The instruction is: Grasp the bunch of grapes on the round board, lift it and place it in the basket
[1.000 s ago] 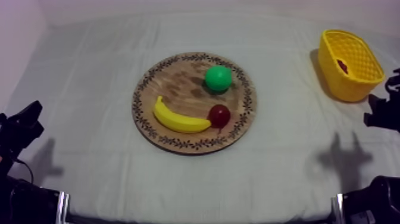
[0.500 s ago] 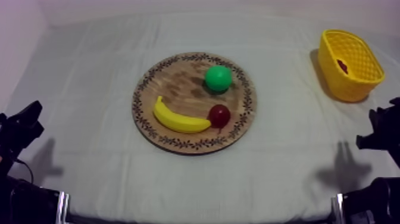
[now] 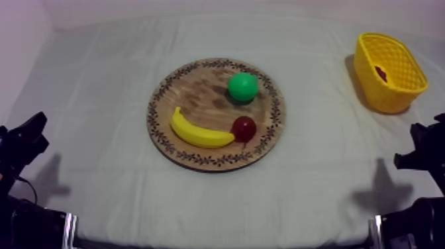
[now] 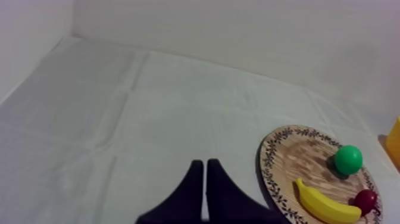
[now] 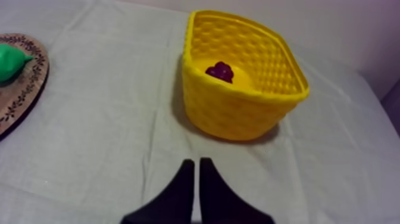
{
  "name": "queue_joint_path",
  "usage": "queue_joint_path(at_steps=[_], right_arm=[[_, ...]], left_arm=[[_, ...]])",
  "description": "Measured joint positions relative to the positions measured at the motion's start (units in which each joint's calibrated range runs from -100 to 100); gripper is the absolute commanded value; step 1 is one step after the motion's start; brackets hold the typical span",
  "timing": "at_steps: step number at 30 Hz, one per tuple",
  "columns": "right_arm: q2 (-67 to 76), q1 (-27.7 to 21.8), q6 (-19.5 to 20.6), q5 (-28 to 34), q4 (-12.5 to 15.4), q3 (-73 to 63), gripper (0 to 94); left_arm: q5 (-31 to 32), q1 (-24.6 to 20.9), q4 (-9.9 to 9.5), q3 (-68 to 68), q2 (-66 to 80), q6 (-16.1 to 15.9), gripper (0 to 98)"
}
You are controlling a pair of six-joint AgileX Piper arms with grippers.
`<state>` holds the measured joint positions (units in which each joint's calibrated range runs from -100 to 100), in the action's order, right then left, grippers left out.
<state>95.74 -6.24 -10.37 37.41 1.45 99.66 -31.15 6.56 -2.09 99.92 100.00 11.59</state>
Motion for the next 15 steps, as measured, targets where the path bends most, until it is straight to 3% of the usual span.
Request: queue_joint_path(at_steps=[15], right_arm=[[0.0,0.03,-0.77,-0.53,0.18,0.08,0.6]], left_arm=[[0.0,0.0,0.0,0.0,0.0,0.03,0.1]])
